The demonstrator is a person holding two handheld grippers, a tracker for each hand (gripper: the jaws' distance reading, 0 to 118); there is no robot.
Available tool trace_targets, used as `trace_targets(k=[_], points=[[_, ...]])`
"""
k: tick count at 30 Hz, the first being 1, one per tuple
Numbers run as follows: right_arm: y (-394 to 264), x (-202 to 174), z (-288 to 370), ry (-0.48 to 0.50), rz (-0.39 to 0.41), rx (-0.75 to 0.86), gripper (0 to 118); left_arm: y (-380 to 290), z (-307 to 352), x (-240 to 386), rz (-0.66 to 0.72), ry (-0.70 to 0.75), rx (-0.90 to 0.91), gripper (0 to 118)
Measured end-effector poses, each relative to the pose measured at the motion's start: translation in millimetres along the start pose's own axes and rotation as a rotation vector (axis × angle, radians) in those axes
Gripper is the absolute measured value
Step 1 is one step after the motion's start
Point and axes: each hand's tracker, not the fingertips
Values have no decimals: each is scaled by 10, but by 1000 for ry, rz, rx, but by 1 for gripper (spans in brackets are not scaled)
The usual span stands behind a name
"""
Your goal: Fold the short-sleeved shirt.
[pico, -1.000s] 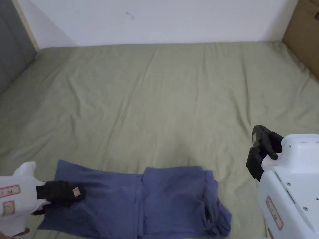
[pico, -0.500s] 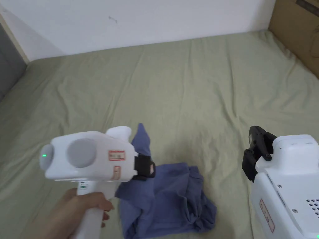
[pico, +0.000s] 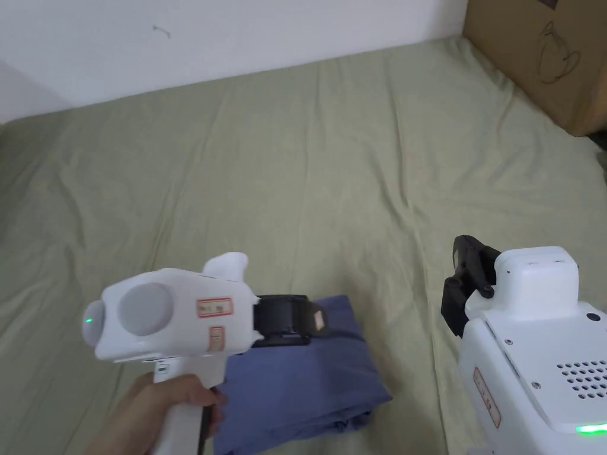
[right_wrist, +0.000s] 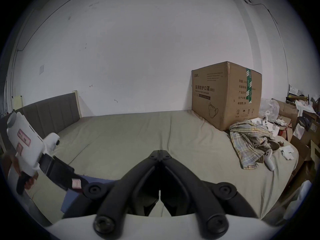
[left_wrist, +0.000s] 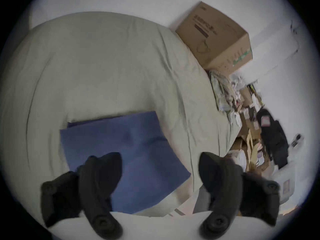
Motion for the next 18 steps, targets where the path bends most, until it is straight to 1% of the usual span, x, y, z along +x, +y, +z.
trace_targets(k=[1,2,3,4,6,9,14,16,18], points=[[1,-6,-3,2,0,1,0,7,42,-97,23,11,16,52],[2,-18,-3,6,2,4,0,43,53,-180,30,38,15,25],[0,-35,-3,10,4,6,0,20,40,-248,31,79,13,7],[0,-58,-1,14,8,8,0,-22,0,-316,29,124,2,6],[1,-97,-1,21,18,12,0,-82,-115,-442,26,114,-44,5],[-3,-124,-14,33,21,6,0,-263,-319,-474,73,-6,-94,5],[-10,-129,-9,38,31,-8,0,-396,-741,-197,57,-19,-123,5],[-13,-113,1,33,38,-12,0,-365,-779,-112,76,-27,-128,5],[-12,-90,2,29,37,-14,0,-369,-779,34,60,-47,-128,5]])
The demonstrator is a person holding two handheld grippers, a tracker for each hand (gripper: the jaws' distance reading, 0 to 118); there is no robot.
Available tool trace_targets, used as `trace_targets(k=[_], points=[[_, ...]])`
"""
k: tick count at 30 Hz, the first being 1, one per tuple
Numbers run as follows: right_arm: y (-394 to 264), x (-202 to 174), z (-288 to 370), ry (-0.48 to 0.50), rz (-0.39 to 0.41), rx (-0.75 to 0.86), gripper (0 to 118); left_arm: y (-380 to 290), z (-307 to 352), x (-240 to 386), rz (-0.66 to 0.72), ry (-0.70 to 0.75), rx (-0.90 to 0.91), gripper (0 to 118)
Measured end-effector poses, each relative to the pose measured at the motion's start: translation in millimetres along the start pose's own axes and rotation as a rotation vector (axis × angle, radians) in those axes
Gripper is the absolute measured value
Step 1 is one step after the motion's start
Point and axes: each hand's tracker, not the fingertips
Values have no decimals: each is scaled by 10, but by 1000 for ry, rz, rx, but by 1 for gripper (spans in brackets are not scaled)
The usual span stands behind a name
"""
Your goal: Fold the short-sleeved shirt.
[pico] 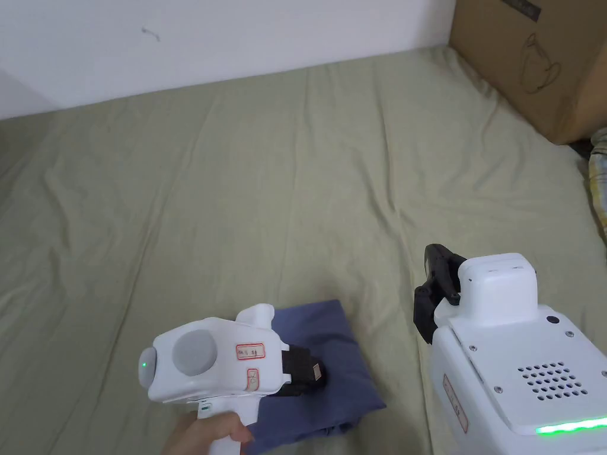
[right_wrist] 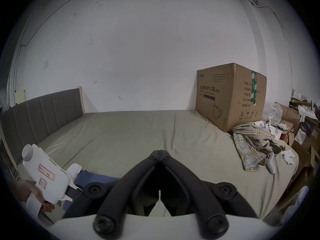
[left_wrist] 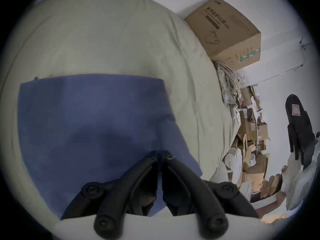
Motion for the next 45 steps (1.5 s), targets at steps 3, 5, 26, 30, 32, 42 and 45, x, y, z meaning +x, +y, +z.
trace_targets(k=[3,5,26,30,32,42,45], points=[[7,26,-12,-10,-6,-10,0,-19,-106,193,-72,27,-20,5],[13,39,-4,-12,-12,-8,0,3,-203,156,-81,33,-32,5],[69,-24,67,-7,8,-24,0,-175,169,291,-137,-116,-20,5],[138,-87,59,16,22,-29,0,-151,645,-49,-58,-103,95,5],[205,-131,36,57,11,-34,0,-178,958,-281,-16,-84,171,5],[192,-795,-764,426,71,-436,0,-672,1686,-1259,206,-59,325,5],[-208,-1041,-1141,409,193,-604,0,-836,1660,-1366,245,-81,330,5]])
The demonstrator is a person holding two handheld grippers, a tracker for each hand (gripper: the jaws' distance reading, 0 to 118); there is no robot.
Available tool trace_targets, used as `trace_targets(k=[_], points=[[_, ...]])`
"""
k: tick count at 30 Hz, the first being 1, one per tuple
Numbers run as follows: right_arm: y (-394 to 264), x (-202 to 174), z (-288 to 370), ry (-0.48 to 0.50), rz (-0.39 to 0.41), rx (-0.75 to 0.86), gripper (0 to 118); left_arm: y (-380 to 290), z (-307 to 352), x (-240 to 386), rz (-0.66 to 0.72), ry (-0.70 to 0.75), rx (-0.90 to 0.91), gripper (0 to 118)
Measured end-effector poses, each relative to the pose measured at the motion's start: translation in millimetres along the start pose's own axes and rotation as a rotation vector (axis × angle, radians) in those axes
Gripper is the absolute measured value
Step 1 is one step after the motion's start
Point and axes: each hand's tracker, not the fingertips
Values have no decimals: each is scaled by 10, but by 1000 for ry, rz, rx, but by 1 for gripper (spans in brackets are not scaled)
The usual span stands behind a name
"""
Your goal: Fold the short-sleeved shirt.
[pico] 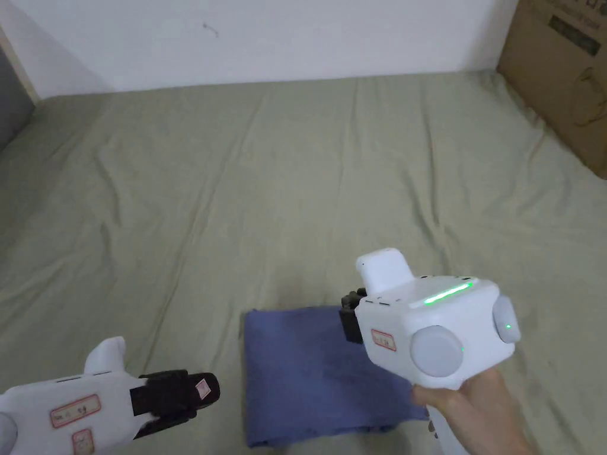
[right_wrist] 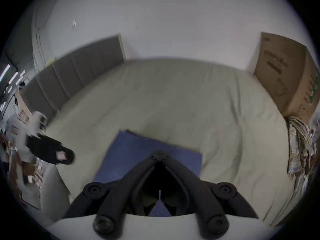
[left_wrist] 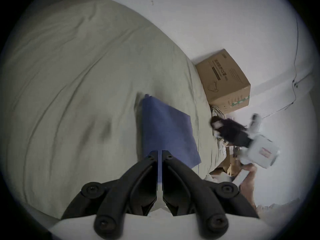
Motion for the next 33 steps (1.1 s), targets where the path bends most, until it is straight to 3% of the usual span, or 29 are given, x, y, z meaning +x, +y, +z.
trace_targets(k=[4,6,9,12,14,17,18,23,26,31,32,33], points=[[-193,41,-452,62,-82,-174,0,-70,-82,-148,35,-23,-17,5],[-237,30,-516,37,-63,-164,0,-69,-148,-192,47,-45,-45,5],[-237,58,-482,50,-112,-187,0,-24,-270,-231,44,-57,-66,10],[-216,67,-509,53,-106,-189,0,51,-364,-245,33,-67,-78,55],[-222,65,-524,53,-94,-192,0,113,-434,-242,35,-97,-86,62],[-241,85,-550,57,-119,-194,0,174,-591,-193,58,-126,-116,110],[-245,92,-552,58,-129,-193,0,205,-655,-201,73,-145,-120,118],[-273,79,-521,57,-131,-186,0,318,-1116,-301,116,-160,-168,118],[-271,109,-544,69,-150,-185,0,332,-1256,-211,131,-268,-171,118],[-299,144,-527,86,-182,-179,0,317,-1530,-163,153,-325,-213,118],[-293,145,-533,87,-182,-178,0,336,-1565,-163,148,-322,-224,113],[-295,145,-535,88,-181,-177,0,355,-1585,-163,132,-322,-240,92]])
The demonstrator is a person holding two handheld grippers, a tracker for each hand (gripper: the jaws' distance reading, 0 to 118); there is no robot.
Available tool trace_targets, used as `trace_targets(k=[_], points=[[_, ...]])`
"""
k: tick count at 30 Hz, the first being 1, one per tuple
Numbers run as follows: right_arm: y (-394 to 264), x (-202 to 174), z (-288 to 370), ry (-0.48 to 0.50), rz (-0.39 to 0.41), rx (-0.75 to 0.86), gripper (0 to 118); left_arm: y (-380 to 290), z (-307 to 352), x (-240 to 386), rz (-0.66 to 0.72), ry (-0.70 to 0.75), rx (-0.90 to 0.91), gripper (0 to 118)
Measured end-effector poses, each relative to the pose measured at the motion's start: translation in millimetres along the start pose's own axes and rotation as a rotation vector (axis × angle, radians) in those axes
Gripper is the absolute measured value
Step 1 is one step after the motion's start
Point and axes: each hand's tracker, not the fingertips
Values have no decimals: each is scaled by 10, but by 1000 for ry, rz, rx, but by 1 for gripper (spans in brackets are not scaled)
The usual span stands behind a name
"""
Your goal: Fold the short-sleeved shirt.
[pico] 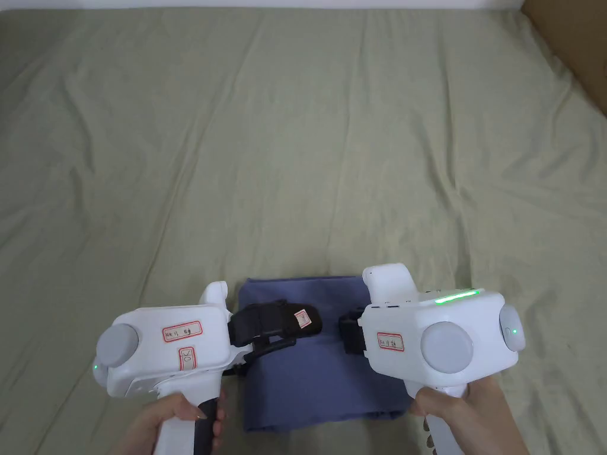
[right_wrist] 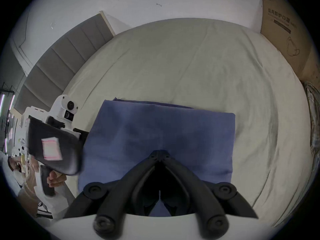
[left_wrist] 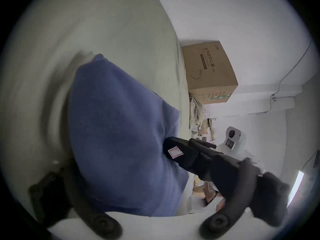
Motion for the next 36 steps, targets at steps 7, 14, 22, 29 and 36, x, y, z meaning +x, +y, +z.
trace_targets(k=[7,14,22,29,36], points=[[-11,-33,91,-3,-27,32,0,45,18,-31,3,79,-45,24],[107,-253,675,-125,30,279,0,210,596,119,-125,253,-65,24],[239,-547,1199,-234,93,470,0,734,2120,-134,-210,716,-29,24],[277,-642,1077,-222,84,435,0,1154,2892,-331,-336,1308,-108,24],[278,-672,881,-212,112,369,0,1093,3138,-577,-318,1481,-161,56]])
